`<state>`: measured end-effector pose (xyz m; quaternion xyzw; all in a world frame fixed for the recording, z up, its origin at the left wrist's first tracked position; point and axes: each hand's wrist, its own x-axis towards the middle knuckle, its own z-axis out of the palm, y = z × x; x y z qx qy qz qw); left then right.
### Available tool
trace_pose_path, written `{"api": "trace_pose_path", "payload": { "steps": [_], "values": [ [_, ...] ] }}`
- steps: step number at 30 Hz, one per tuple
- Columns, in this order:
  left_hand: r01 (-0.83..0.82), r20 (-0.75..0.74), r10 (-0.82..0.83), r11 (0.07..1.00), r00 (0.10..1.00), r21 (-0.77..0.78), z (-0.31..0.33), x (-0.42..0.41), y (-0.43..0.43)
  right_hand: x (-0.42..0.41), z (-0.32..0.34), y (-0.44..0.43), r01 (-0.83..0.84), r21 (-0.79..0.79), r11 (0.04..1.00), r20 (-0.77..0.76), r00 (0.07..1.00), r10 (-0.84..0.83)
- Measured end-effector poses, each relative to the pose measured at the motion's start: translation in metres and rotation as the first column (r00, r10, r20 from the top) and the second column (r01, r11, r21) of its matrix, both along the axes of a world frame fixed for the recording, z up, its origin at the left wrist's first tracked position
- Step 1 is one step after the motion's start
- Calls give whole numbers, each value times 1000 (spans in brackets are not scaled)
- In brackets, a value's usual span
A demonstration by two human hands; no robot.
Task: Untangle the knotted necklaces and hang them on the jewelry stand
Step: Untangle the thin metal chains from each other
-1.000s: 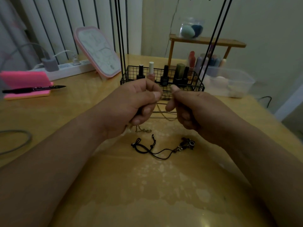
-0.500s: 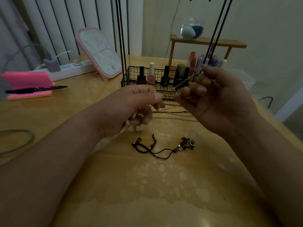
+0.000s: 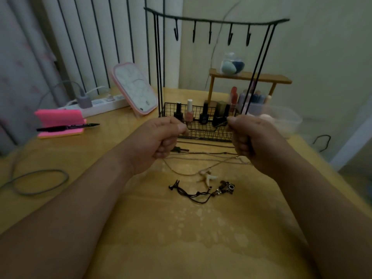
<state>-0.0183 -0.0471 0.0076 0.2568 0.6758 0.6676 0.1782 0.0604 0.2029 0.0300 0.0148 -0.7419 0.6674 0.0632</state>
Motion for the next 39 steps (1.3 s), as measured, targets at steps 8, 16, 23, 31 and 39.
{"api": "trace_pose_path", "payload": {
  "steps": [8, 16, 23, 31, 39],
  "values": [
    [-101, 8, 102, 991, 995, -83, 24, -2, -22, 15, 45, 22, 12, 146, 989, 39, 999, -18],
    [-184, -2, 184, 983, 983, -30, 29, 4, -31, 27, 31, 25, 45, 167, 985, 34, 998, -51],
    [-325, -190, 281, 908, 941, -265, 5, 9, -34, 33, -14, 22, 137, 348, 927, 138, 971, -195],
    [-424, -449, 253, 841, 857, -335, -17, 28, -36, 43, -36, 18, 246, 408, 879, -33, 966, -255],
    [-420, -563, 112, 786, 819, -453, -29, 29, -38, 45, -43, 28, 160, 562, 811, -29, 984, -174]
  ]
}}
